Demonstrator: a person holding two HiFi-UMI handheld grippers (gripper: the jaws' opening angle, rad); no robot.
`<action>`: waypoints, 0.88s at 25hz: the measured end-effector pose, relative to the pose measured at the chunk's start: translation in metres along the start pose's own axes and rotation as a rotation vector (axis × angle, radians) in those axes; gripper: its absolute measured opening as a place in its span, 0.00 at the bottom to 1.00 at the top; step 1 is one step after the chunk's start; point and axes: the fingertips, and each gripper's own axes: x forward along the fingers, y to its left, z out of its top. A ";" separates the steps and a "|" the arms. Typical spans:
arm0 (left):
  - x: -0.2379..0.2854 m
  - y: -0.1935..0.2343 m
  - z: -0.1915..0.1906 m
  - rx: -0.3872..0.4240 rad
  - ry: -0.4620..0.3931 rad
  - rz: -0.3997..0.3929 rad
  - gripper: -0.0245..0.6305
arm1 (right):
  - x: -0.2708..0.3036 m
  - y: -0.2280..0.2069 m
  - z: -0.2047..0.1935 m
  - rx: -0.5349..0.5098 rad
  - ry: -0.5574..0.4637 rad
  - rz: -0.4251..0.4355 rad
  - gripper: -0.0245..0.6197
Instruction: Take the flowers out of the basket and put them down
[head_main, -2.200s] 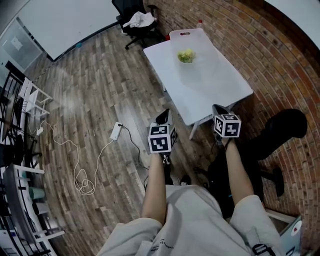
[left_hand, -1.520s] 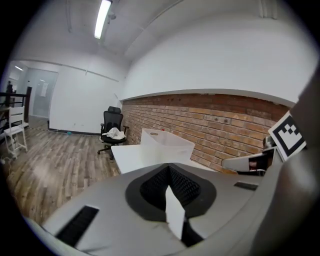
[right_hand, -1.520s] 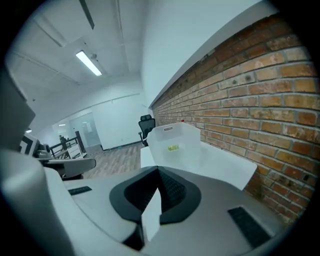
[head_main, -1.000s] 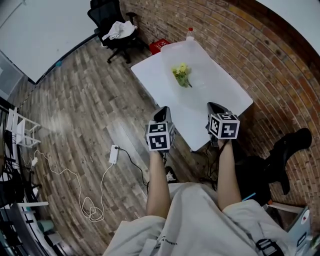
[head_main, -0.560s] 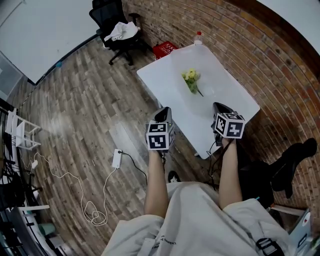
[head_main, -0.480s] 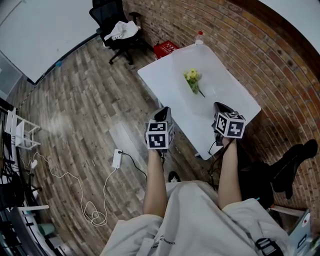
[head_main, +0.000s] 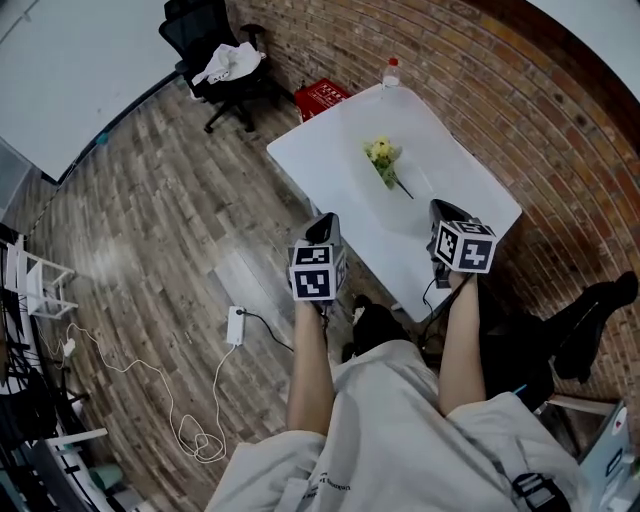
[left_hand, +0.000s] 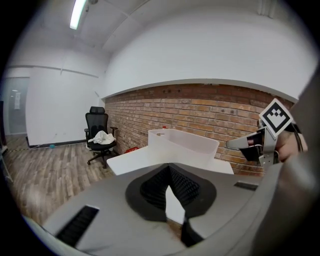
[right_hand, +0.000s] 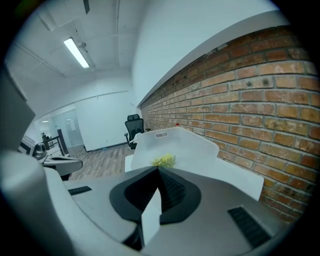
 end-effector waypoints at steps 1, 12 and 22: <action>0.004 0.000 -0.001 0.002 0.005 -0.008 0.07 | 0.002 -0.002 0.002 0.002 0.000 -0.005 0.08; 0.058 0.027 0.024 0.048 0.018 -0.024 0.07 | 0.036 -0.017 0.045 -0.012 0.003 -0.029 0.08; 0.116 0.046 0.057 0.044 0.036 -0.087 0.07 | 0.087 -0.013 0.076 -0.012 0.040 -0.010 0.08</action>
